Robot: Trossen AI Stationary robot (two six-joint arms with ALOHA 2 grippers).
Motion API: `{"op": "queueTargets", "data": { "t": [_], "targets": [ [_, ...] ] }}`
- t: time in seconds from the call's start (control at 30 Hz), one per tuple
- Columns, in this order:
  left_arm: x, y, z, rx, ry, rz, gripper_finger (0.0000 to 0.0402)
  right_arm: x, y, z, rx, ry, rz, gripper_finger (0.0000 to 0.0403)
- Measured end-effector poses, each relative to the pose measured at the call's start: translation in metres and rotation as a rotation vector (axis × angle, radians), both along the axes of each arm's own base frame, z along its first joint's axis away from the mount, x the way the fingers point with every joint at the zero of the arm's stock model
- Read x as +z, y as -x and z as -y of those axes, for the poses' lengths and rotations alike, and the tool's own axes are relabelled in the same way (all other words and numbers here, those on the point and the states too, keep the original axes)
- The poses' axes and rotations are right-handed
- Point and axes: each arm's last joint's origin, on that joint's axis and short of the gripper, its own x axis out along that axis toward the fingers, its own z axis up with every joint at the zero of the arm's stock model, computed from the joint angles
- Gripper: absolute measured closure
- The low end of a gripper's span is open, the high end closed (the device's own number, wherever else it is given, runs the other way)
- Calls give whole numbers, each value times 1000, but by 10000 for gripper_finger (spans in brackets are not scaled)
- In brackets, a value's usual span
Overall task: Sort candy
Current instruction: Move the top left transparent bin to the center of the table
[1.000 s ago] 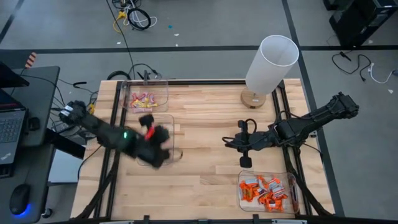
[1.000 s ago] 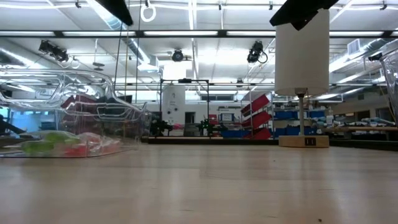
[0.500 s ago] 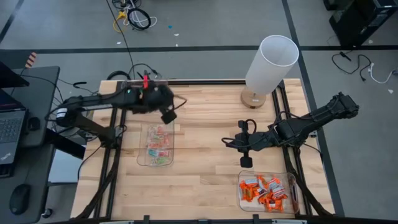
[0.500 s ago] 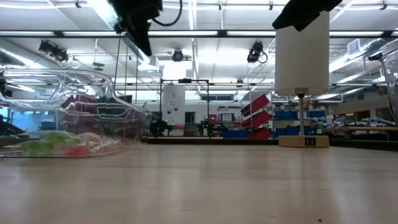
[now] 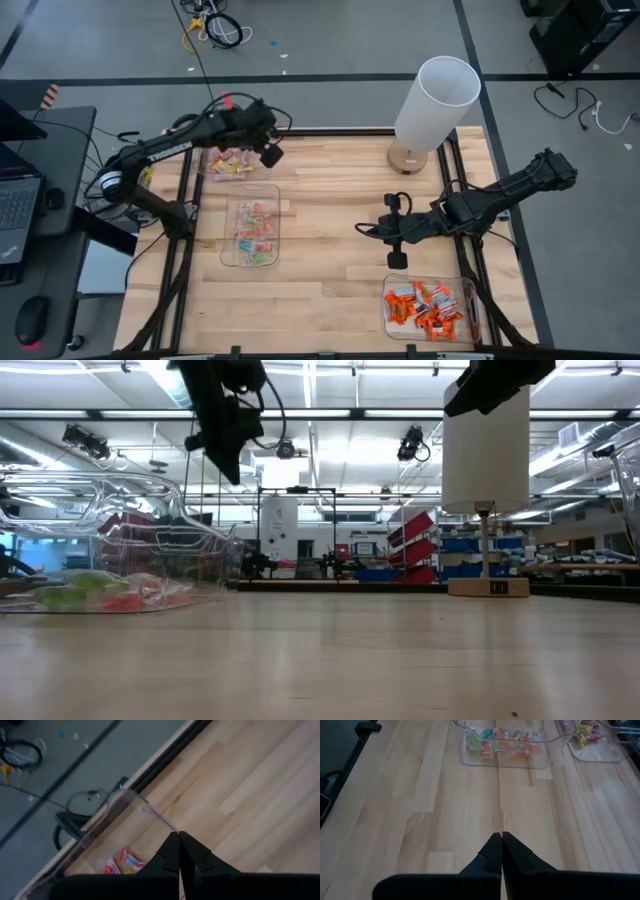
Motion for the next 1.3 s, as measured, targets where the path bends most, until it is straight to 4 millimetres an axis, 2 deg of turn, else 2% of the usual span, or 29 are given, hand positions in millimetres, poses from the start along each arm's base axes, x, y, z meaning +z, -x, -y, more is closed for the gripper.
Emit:
{"op": "queueTargets", "data": {
  "t": [0.27, 0.43, 0.73, 1.07, 1.3],
  "targets": [
    [-39, -17, -34, 55, 63, -96, 401, 0, 0, 0, 4, 5, -1, 403],
    [-58, -20, -48, 76, 96, -161, 401, 0, 0, 0, 4, 6, -2, 403],
    [-62, -17, -57, 118, 68, -188, 401, 0, 0, 0, 16, 20, -3, 403],
    [-81, -28, -67, 121, 76, -197, 401, 0, 0, 0, 16, 20, -2, 403],
    [-81, -28, -67, 119, 78, -199, 401, 0, 0, 0, 16, 20, -2, 403]
  ]
}}
